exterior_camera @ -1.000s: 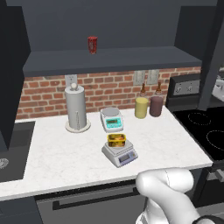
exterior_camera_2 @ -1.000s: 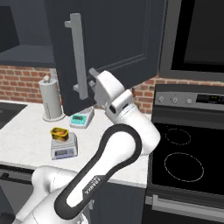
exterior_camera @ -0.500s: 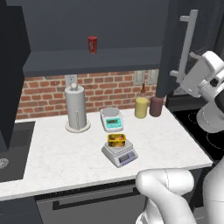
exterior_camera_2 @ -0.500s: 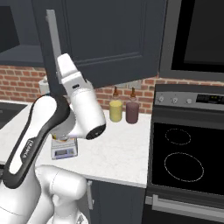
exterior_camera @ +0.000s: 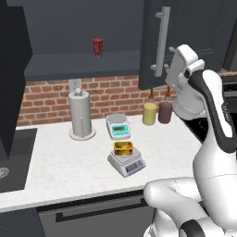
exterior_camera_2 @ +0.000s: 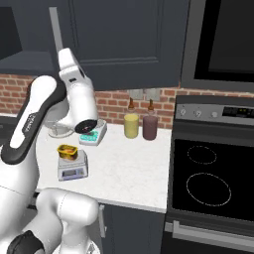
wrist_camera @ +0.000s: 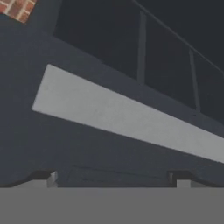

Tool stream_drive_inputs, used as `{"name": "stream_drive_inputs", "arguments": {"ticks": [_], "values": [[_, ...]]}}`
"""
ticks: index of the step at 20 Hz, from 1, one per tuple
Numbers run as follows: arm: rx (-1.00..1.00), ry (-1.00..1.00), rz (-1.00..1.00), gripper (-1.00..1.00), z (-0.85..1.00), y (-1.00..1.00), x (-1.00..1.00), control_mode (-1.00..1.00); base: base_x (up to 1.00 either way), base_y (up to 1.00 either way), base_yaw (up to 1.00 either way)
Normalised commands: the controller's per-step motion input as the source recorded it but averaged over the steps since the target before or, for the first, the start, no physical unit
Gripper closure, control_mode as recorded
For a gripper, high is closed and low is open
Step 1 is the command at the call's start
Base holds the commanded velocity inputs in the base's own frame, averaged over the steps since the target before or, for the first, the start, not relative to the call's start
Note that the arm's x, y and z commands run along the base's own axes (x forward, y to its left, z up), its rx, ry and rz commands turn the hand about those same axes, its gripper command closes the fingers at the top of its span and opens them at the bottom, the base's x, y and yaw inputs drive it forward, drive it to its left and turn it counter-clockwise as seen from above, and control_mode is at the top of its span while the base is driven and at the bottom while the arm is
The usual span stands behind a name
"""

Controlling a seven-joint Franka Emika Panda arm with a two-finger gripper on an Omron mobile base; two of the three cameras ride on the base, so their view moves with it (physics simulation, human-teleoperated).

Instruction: Pick the canned food and place it on the digital scale for weighing, and close the cabinet.

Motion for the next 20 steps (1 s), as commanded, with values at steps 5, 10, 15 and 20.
{"name": "stream_drive_inputs", "arguments": {"ticks": [5, 10, 15, 20], "values": [[0.00, 0.06, 0.00, -1.00, 0.00, 0.00, 0.99, -1.00, 0.00, 0.00, 0.00], [0.00, 0.01, 0.00, -1.00, 0.00, 0.00, 0.83, -1.00, 0.00, 0.00, 0.00], [0.00, 0.00, 0.00, -1.00, 0.00, 0.00, 0.67, -1.00, 0.00, 0.00, 0.00], [0.00, 0.00, 0.00, -1.00, -0.15, 0.00, 0.91, -1.00, 0.00, 0.00, 0.00]]}}
